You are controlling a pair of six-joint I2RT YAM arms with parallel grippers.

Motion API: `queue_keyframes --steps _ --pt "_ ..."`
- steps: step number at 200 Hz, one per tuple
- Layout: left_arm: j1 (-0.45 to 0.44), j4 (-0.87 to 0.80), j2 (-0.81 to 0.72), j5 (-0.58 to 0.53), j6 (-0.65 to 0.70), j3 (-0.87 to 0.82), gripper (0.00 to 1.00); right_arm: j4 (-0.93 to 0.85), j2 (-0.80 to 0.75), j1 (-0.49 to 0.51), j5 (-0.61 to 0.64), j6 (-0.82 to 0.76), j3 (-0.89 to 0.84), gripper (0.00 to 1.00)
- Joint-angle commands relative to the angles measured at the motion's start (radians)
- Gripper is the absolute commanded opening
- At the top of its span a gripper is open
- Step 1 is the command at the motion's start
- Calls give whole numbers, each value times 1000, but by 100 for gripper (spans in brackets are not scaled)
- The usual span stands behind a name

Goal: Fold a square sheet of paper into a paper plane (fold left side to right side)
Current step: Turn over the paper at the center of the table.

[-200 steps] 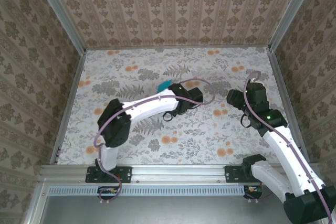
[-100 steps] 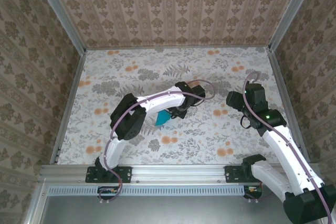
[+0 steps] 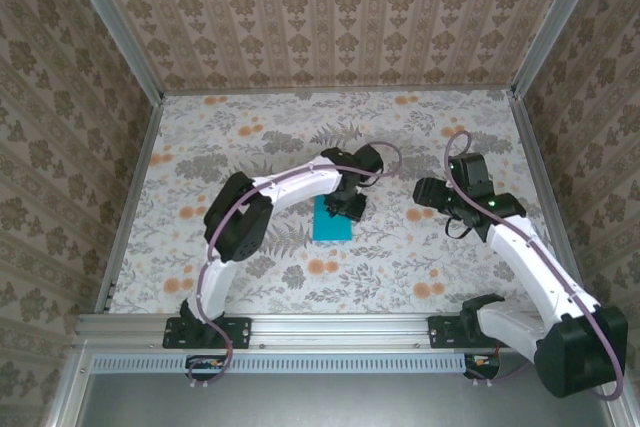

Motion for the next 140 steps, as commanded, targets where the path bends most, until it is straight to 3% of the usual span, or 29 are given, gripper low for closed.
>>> queue_keyframes --steps 1,29,72,101,140 --pt "51 132 -150 151 1 -80 43 80 56 -3 -167 8 14 72" --pt "140 258 -286 253 -19 -223 46 159 169 36 -266 38 31 68" --pt "297 405 -440 354 -33 -459 48 297 394 180 -272 80 125 61" --pt "374 511 -473 444 -65 -595 48 363 569 255 -268 83 242 55" --pt "396 579 -438 509 -100 -664 49 376 765 286 -272 77 393 47"
